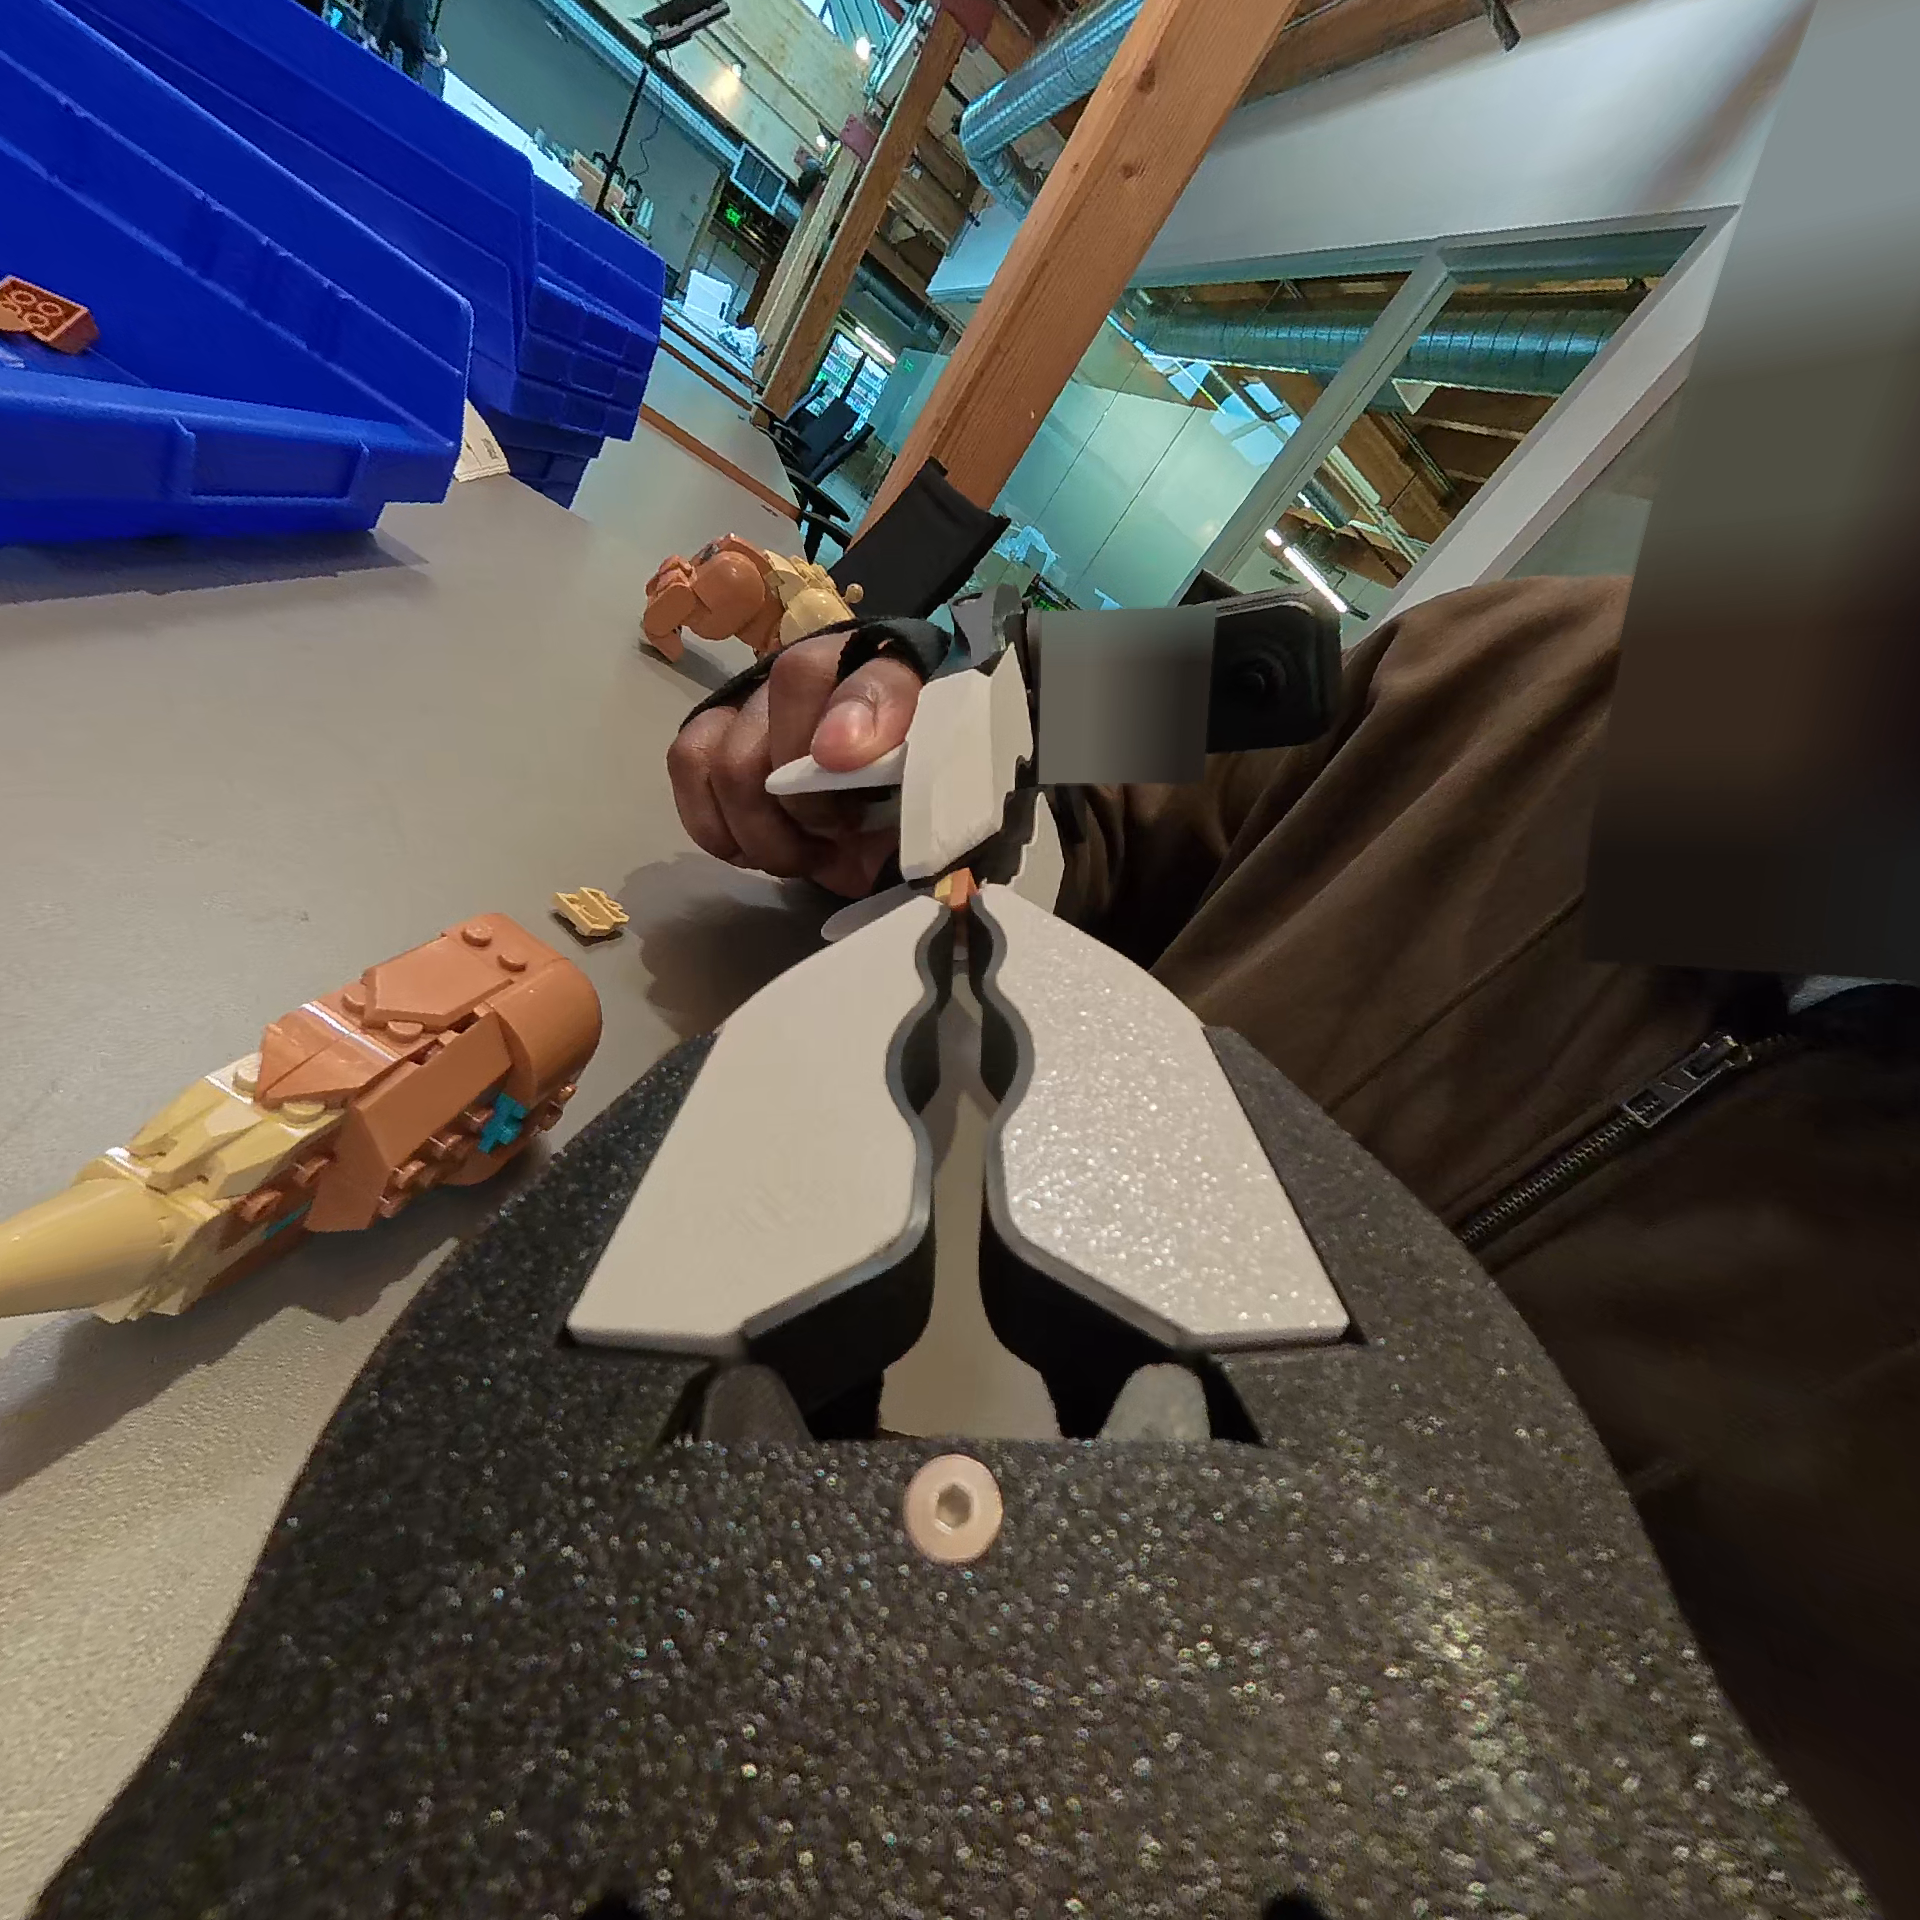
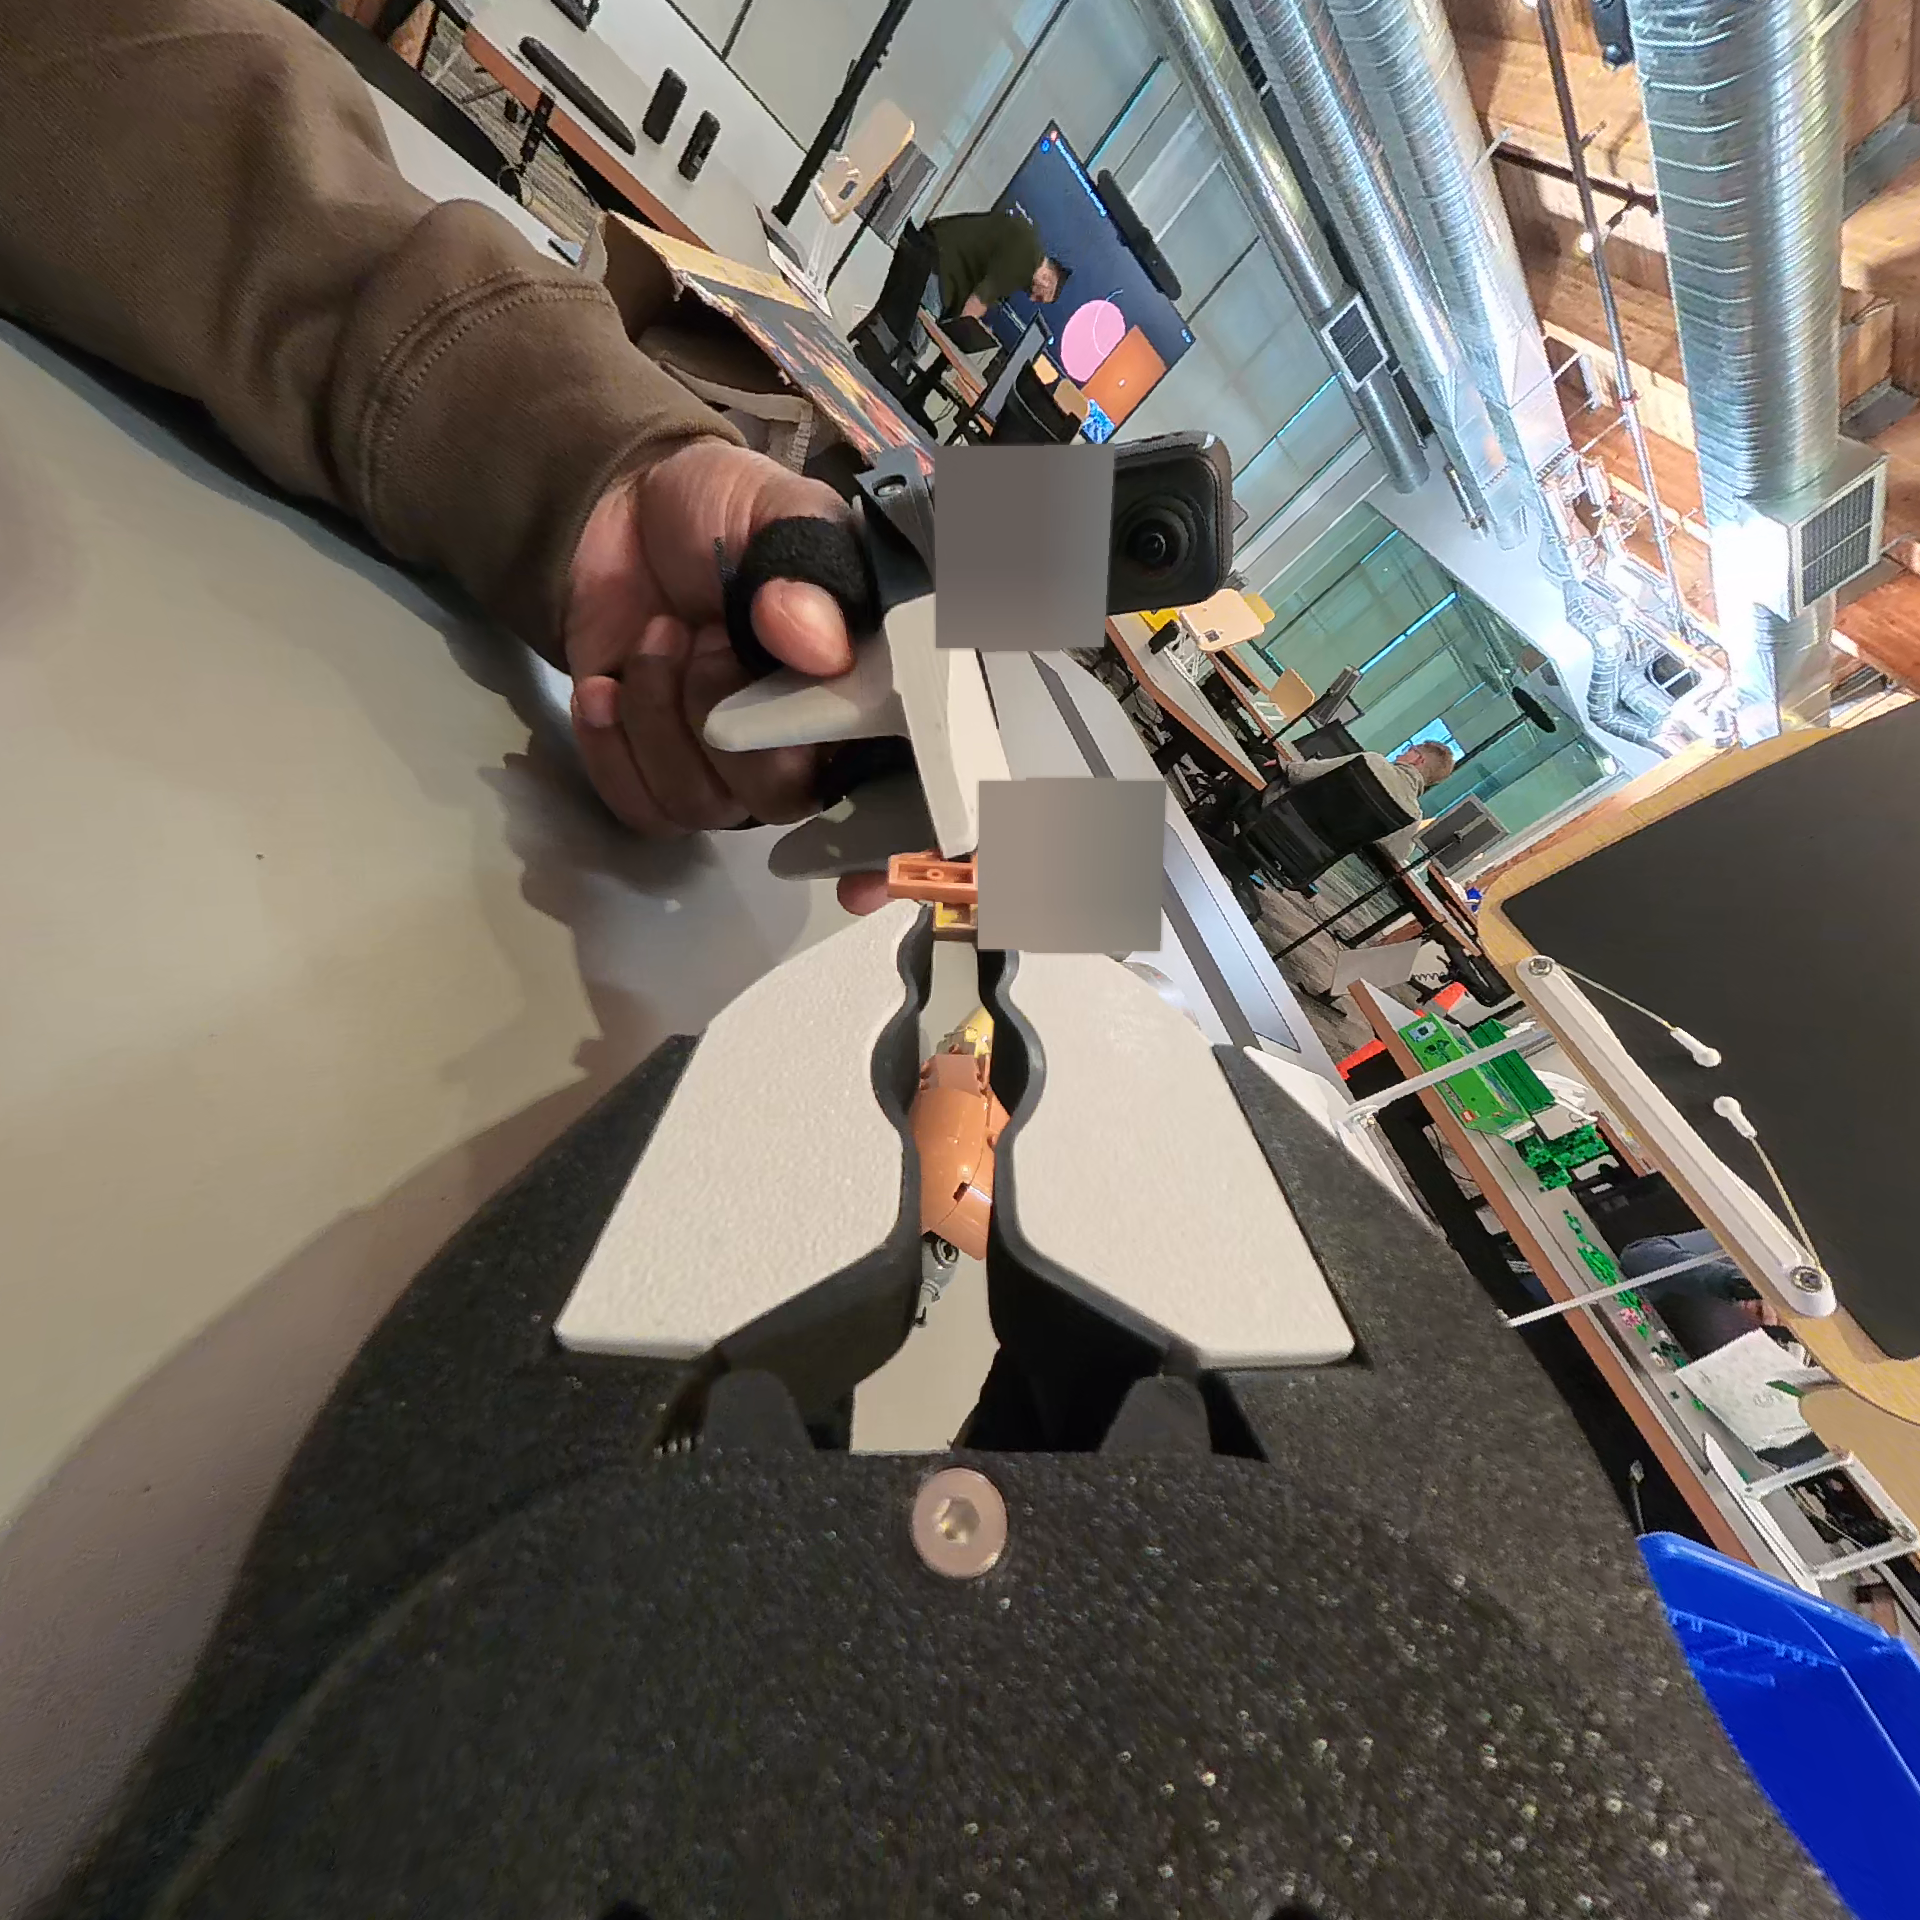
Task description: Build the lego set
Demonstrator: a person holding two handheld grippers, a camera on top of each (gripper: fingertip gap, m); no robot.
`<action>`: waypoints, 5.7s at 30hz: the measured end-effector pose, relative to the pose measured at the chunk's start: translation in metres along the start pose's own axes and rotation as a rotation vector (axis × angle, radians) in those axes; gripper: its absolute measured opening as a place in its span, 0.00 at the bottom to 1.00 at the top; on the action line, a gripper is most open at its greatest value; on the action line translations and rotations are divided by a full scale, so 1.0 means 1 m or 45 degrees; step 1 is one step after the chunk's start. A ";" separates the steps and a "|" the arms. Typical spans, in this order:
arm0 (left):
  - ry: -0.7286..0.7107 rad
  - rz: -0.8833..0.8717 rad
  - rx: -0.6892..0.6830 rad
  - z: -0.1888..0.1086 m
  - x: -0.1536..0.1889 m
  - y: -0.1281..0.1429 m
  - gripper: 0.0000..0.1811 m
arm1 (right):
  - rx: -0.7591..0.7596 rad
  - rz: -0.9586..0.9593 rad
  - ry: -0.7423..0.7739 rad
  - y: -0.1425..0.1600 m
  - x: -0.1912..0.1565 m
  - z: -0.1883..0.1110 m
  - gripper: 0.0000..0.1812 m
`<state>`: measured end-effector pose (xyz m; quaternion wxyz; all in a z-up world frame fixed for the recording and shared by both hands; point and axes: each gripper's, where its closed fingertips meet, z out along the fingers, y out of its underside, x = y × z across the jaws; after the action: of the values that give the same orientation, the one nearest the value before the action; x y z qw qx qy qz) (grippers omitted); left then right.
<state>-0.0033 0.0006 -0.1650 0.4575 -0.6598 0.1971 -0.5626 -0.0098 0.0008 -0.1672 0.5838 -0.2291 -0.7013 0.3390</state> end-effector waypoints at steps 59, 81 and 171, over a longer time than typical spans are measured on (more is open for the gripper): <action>-0.987 2.630 -0.671 0.003 -0.013 -0.003 0.01 | 0.029 1.973 -0.764 0.000 -0.016 -0.009 0.16; -0.930 2.309 -0.491 -0.004 -0.009 -0.009 0.02 | -0.194 1.362 -0.652 0.026 -0.020 -0.008 0.18; -0.192 -0.352 0.156 -0.011 -0.029 -0.011 0.04 | -0.264 0.564 -0.567 0.037 -0.033 -0.015 0.32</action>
<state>-0.0249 0.0247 -0.1727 0.4287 -0.6918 0.0347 -0.5801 0.0095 0.0053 -0.2149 0.3018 -0.3547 -0.7756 0.4262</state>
